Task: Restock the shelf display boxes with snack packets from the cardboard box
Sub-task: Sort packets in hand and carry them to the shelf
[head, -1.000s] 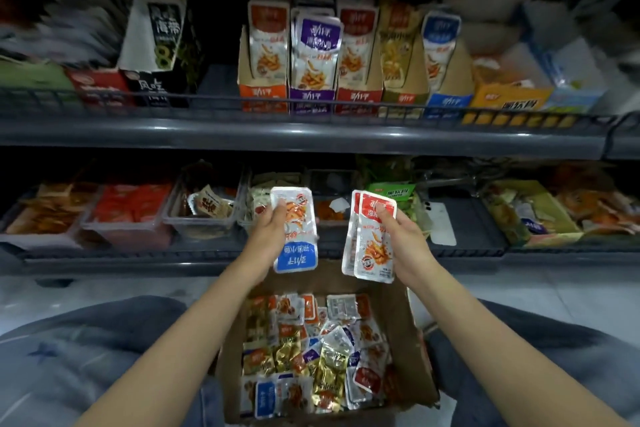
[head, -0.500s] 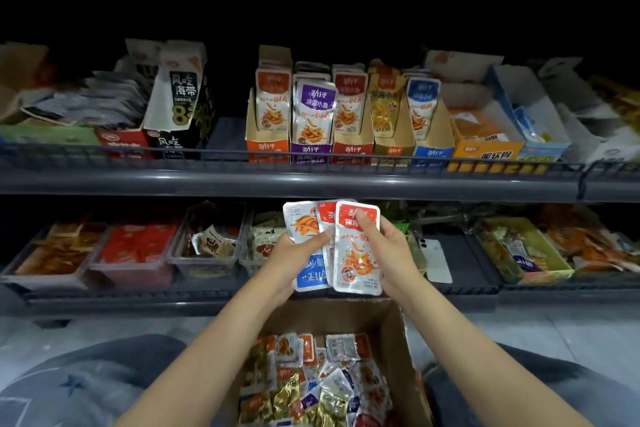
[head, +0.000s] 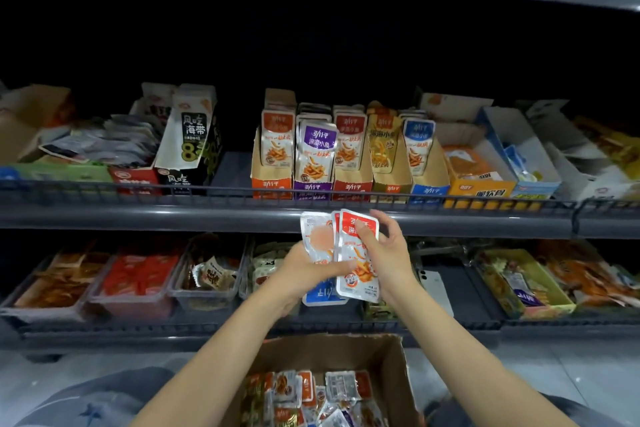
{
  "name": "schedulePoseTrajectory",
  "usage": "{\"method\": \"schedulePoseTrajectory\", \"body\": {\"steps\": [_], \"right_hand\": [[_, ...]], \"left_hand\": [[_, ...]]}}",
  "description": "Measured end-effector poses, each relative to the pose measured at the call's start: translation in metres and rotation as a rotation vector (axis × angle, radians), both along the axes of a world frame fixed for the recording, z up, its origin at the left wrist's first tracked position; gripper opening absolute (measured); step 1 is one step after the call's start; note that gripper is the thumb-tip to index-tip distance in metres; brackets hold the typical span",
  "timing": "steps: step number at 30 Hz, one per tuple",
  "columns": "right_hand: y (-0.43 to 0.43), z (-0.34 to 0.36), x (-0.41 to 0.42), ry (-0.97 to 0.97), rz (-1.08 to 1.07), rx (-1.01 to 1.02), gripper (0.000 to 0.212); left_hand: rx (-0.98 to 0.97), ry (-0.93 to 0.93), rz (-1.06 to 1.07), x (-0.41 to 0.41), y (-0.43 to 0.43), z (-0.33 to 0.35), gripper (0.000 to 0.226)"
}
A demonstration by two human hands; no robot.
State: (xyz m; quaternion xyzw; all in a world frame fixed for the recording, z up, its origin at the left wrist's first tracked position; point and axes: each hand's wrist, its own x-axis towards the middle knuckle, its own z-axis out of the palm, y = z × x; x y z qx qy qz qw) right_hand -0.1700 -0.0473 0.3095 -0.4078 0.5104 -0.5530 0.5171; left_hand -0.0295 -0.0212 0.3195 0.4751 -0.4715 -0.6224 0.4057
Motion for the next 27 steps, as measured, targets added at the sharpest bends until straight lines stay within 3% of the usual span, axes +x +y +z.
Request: {"method": "schedulePoseTrajectory", "body": {"steps": [10,16,23,27], "right_hand": [[-0.032,0.040,-0.007,0.132,-0.068,-0.198,0.021],[-0.052,0.065,-0.016,-0.091,0.181,0.064,0.030],[-0.093,0.108,-0.043,0.287,0.419,-0.095,0.042],[-0.126,0.126,-0.049,0.384,0.444,-0.157,0.052]], "left_hand": [[-0.082,-0.035,-0.028,0.005,-0.023,0.025,0.038],[-0.195,-0.100,-0.036,0.023,-0.044,0.041,0.033],[-0.241,-0.183,-0.030,0.033,-0.083,0.059,0.029],[-0.267,-0.208,0.013,0.028,-0.108,0.073,0.025]]}}
